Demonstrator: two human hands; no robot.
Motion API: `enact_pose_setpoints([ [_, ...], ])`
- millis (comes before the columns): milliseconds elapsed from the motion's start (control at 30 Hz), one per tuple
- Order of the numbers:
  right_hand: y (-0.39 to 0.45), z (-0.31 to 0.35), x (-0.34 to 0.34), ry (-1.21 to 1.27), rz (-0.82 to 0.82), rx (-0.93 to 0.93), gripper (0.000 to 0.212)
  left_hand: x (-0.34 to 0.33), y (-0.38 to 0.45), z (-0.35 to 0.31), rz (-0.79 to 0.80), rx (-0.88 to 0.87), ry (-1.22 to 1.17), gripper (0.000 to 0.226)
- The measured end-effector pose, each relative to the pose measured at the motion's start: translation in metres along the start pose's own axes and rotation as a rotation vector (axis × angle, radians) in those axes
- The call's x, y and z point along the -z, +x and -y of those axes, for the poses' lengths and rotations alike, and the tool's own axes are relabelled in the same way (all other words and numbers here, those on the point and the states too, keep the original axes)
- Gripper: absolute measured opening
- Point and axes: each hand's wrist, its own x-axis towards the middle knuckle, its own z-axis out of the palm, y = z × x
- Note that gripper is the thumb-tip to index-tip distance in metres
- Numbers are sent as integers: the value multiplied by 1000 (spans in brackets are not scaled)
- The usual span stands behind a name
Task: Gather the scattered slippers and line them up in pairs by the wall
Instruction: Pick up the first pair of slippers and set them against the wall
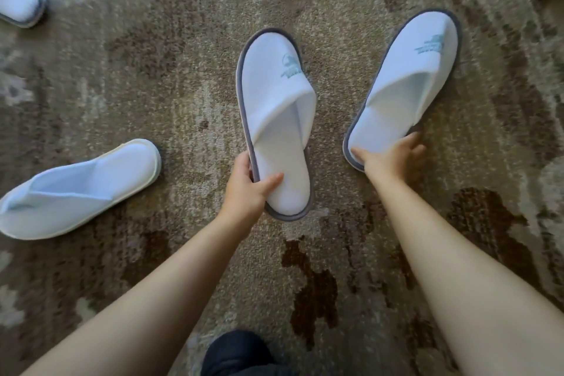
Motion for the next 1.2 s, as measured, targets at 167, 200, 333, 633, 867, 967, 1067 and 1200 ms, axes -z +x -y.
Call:
enact_pose_setpoints([
  [167, 3, -7, 2, 67, 41, -3, 91, -1, -2, 7, 0, 18, 5, 34],
  [200, 2, -8, 2, 83, 39, 13, 86, -1, -3, 7, 3, 16, 5, 33],
  [333, -4, -6, 7, 276, 99, 124, 58, -1, -4, 3, 18, 7, -16, 30],
  [633, -86, 18, 145, 517, 199, 171, 34, -4, -83, -110, 40, -16, 8, 35],
  [867, -206, 73, 368, 590, 183, 111, 27, 9, -240, -306, 103, -104, 86, 26],
  [967, -258, 90, 465, 639, 169, 63, 24, 8, -311, -385, 140, -114, 104, 33],
  [1067, -300, 99, 544, 692, 109, 43, 24, -1, -373, -447, 177, -140, 82, 32],
  [1200, -342, 93, 615, 754, 16, 27, 23, -18, -430, -489, 290, -191, 106, 30],
])
